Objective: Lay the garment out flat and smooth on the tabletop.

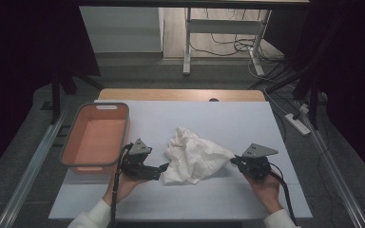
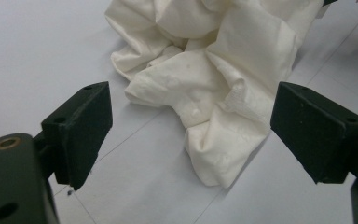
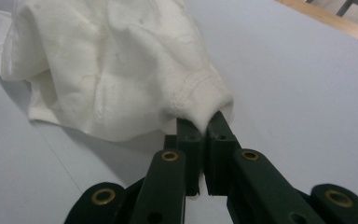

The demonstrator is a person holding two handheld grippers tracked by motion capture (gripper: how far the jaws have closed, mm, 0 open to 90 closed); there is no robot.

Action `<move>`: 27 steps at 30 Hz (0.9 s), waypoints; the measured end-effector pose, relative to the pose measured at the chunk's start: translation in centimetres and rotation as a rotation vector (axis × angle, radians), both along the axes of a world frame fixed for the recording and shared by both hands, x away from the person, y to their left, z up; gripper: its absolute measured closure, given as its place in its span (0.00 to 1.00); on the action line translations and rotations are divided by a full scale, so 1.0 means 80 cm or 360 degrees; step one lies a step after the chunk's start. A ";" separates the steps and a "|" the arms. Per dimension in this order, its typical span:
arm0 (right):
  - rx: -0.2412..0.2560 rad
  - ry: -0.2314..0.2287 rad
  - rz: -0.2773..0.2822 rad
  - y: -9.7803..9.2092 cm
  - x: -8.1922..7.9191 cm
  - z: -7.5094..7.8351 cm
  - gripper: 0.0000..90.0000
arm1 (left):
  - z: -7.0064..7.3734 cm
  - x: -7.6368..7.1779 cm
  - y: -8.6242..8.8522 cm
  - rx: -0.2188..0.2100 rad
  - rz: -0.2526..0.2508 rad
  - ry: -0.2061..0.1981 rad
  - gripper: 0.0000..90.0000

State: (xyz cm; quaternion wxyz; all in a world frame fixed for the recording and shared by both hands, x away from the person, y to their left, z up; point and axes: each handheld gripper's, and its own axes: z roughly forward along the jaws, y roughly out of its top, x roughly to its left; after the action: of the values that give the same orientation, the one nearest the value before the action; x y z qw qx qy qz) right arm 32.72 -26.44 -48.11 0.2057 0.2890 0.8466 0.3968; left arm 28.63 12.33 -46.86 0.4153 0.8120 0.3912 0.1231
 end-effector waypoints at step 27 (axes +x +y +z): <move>0.0185 0.0050 0.0137 0.019 -0.034 0.045 0.37 | 0.002 -0.001 -0.001 0.0012 -0.0007 -0.0011 0.15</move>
State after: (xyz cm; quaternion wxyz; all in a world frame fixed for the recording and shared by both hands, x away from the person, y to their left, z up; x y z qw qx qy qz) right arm 30.02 -24.93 -44.53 0.1580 0.2700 0.8368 0.4493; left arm 28.58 12.25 -46.72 0.4139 0.8140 0.3875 0.1264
